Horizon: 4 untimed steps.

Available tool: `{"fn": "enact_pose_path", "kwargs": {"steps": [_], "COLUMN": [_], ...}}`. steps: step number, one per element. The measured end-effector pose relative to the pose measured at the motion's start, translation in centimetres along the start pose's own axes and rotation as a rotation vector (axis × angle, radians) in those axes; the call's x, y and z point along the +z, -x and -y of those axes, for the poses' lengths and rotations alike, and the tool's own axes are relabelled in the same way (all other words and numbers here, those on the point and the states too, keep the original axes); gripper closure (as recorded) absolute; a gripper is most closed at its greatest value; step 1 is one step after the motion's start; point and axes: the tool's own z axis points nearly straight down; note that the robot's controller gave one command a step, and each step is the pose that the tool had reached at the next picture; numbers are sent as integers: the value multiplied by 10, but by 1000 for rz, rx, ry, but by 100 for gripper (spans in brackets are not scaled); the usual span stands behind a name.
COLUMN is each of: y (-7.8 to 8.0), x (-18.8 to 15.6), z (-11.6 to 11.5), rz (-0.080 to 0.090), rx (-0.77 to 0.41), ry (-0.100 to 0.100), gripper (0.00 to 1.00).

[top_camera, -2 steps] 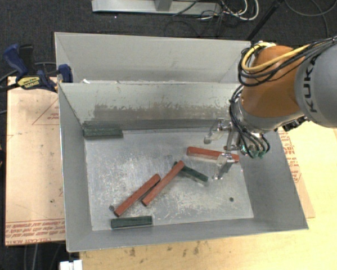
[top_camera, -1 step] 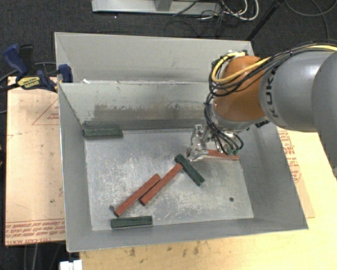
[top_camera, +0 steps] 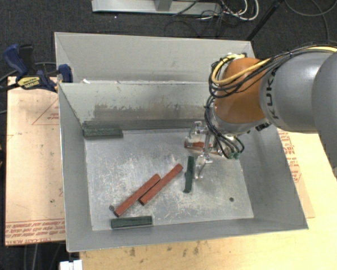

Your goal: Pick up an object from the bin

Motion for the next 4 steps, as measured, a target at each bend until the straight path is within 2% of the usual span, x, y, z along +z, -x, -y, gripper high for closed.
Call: {"fn": "enact_pose_path", "kwargs": {"steps": [1,2,3,4], "y": [2,-2,-1,-13], "x": [2,6,6,2], "z": [-2,-2,-2,-53], "rz": [17,1,1,7], "rx": [-1,-2,-2,-238], "ry": [2,2,2,-1], "gripper": [100,0,0,100]}}
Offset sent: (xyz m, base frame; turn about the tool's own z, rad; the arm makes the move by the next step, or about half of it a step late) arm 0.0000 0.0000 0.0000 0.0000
